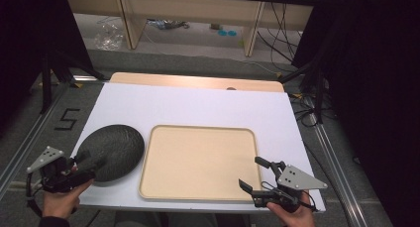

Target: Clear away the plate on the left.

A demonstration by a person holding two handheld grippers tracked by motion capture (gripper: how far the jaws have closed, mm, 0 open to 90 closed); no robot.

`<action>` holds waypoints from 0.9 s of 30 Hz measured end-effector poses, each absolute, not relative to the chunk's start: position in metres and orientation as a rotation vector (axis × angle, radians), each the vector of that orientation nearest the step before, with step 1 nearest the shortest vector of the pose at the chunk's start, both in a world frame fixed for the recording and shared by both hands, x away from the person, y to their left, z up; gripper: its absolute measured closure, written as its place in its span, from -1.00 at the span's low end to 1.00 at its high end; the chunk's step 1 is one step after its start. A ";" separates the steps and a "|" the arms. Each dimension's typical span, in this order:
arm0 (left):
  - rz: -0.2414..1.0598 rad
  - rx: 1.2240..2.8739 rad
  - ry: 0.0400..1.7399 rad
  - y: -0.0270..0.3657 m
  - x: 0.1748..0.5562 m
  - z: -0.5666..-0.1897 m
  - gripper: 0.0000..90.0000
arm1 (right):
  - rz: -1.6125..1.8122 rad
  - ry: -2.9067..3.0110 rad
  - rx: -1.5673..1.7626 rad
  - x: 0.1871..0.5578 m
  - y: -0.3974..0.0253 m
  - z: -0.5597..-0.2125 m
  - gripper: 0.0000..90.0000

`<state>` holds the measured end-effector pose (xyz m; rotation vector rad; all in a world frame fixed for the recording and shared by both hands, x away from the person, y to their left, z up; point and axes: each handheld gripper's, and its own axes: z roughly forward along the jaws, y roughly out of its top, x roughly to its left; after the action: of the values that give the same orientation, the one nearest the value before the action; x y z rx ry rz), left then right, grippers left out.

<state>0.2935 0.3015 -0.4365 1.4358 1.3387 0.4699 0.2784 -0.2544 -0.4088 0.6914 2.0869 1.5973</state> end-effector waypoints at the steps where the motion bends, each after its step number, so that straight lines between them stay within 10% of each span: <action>1: 0.462 1.420 1.350 0.305 0.295 -0.438 -0.45 | 1.597 2.085 0.691 0.279 -0.254 -0.409 -0.60; 27: 0.417 1.408 1.580 0.341 0.336 -0.468 -0.44 | 1.596 2.093 0.699 0.278 -0.253 -0.407 -0.59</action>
<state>0.3355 0.3412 -0.4681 1.4075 1.5801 0.4174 0.2776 -0.2530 -0.4071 0.6993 2.0928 1.5963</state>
